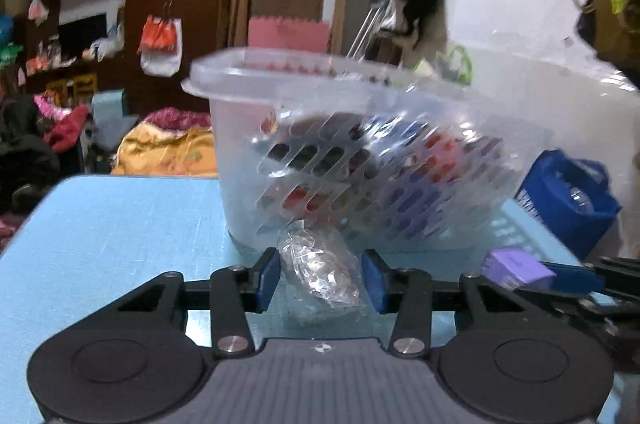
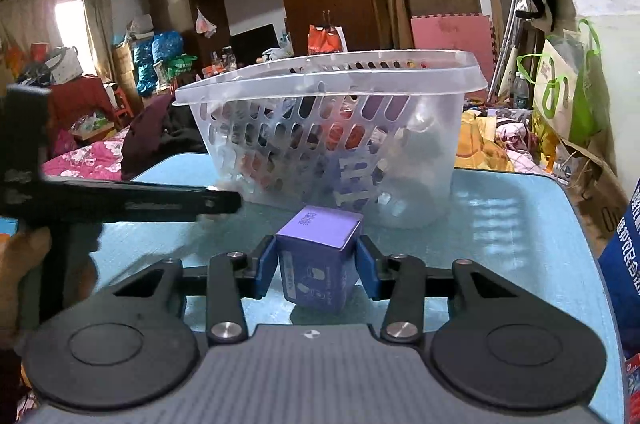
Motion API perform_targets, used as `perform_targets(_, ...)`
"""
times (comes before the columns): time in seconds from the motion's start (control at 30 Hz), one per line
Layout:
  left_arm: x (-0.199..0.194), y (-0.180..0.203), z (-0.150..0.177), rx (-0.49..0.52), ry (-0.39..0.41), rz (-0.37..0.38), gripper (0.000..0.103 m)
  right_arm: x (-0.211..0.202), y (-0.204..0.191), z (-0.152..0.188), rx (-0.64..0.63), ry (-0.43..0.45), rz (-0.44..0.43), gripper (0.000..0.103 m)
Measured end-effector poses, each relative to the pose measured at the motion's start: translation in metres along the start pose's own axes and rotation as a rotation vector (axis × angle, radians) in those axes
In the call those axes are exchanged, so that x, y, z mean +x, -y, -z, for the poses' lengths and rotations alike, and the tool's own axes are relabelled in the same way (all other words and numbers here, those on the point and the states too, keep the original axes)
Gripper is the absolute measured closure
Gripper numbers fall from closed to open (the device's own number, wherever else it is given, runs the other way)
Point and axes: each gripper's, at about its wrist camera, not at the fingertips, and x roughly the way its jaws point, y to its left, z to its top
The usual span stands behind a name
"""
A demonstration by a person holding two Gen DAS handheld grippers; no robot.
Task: Organize objects
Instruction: 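Grasp a clear bag with white contents with the left gripper while the right grasps the purple box, then carry the clear bag and purple box over the basket and open both grippers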
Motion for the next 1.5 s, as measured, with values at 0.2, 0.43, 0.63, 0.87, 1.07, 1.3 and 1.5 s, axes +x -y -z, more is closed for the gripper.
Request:
perform_targets(0.2, -0.039, -0.011, 0.013, -0.034, 0.063, 0.078, 0.054, -0.006, -0.004, 0.006, -0.019, 0.000, -0.006, 0.057)
perform_targets(0.43, -0.047, -0.013, 0.020, -0.046, 0.070, 0.097, 0.054, -0.010, -0.005, 0.007, -0.023, 0.008, -0.003, 0.058)
perform_targets(0.63, -0.060, -0.018, 0.005, -0.051, 0.111, 0.137, 0.054, -0.032, -0.012, -0.010, -0.031, 0.083, -0.011, 0.059)
perform_targets(0.87, -0.070, -0.016, -0.089, -0.066, 0.156, 0.185, 0.054, -0.048, -0.012, -0.099, -0.063, 0.209, 0.016, 0.059)
perform_targets(1.07, -0.015, 0.002, -0.153, -0.057, 0.100, 0.105, 0.054, 0.004, -0.010, -0.165, -0.098, 0.154, 0.113, 0.059)
perform_targets(1.3, 0.032, -0.001, -0.157, -0.068, 0.013, 0.056, 0.041, 0.040, -0.004, -0.161, -0.134, 0.105, 0.124, 0.050)
perform_targets(1.5, 0.008, -0.014, -0.148, -0.047, 0.108, 0.009, 0.019, 0.018, -0.006, -0.144, -0.181, 0.128, 0.139, 0.016)
